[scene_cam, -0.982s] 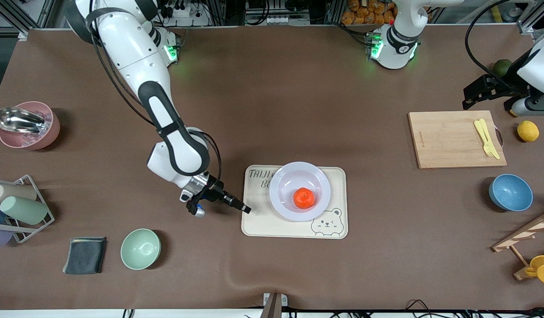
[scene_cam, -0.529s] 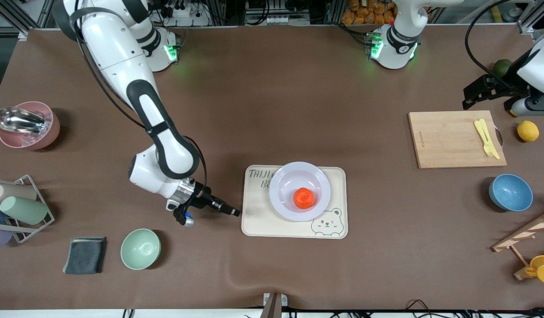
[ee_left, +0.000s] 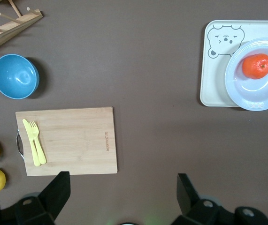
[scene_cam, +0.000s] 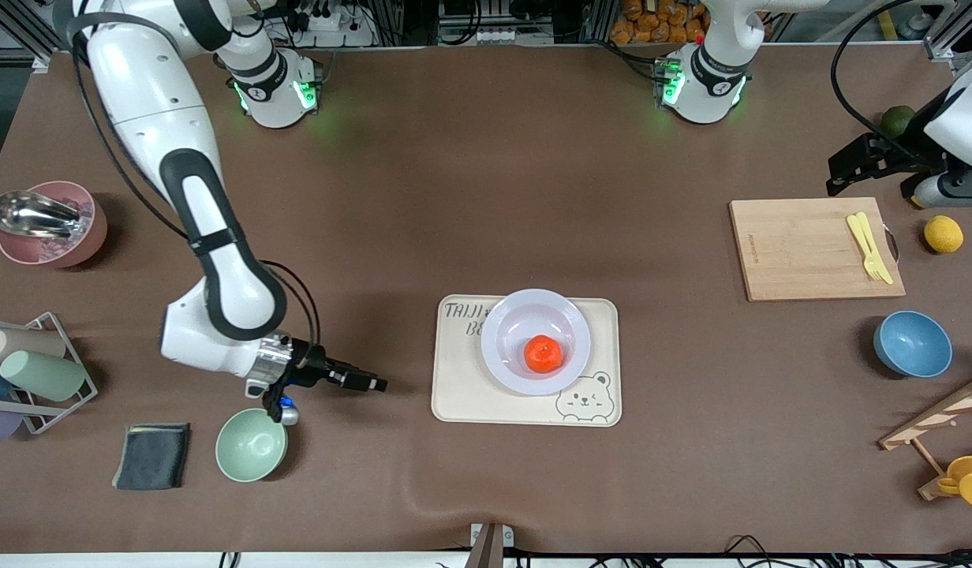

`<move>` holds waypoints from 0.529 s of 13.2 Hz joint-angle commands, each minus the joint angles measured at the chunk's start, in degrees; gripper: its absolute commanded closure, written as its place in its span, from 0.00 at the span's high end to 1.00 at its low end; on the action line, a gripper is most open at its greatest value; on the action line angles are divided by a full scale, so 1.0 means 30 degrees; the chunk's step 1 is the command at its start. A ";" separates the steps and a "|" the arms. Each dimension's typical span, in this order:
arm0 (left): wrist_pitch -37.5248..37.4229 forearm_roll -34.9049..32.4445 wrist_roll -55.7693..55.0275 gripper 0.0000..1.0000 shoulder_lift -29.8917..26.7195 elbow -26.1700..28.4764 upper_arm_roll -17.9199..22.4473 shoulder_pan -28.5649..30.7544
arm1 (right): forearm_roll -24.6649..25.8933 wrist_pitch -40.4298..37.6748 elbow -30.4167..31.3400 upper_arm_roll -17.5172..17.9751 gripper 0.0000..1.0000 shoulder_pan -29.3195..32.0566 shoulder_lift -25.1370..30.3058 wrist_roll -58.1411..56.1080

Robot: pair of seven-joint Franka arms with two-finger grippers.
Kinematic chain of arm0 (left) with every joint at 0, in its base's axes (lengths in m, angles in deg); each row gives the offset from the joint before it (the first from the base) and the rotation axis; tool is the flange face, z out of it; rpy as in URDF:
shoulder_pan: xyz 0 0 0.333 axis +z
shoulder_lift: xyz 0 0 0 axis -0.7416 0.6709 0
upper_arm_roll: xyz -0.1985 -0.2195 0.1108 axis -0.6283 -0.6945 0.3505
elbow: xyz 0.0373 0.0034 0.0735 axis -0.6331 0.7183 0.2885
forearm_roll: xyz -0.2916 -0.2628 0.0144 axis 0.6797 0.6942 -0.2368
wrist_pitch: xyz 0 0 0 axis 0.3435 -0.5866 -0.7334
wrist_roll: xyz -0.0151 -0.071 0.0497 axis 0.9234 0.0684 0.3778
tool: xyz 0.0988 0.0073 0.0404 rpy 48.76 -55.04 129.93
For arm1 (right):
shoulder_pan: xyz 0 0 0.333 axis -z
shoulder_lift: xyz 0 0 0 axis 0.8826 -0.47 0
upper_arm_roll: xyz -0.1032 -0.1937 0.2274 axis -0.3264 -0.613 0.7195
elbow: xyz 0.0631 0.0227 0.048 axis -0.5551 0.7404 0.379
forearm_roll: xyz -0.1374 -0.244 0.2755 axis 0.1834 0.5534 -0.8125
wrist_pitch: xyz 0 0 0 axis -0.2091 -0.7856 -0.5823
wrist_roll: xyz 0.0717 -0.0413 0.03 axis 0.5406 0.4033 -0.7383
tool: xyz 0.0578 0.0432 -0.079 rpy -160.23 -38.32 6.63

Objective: Place orange and plate with both arms
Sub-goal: 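Open the right gripper and draw it back from the plate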

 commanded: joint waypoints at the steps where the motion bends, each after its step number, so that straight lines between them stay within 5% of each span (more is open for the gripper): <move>1: 0.0191 0.0413 -0.0262 1.00 -0.0181 0.0152 -0.0063 0.0127 | 0.2722 -0.1840 -0.0756 0.0320 0.54 0.1273 0.0354 0.0672; 4: 0.0191 0.0413 -0.0262 1.00 -0.0093 0.0152 -0.0063 0.0215 | 0.4131 -0.3453 -0.1431 0.0321 0.58 0.2591 0.0325 0.0584; 7: 0.0191 0.0413 -0.0262 1.00 -0.0093 0.0152 -0.0063 0.0215 | 0.7322 -0.6024 -0.3069 0.0350 0.64 0.3414 0.0325 0.0613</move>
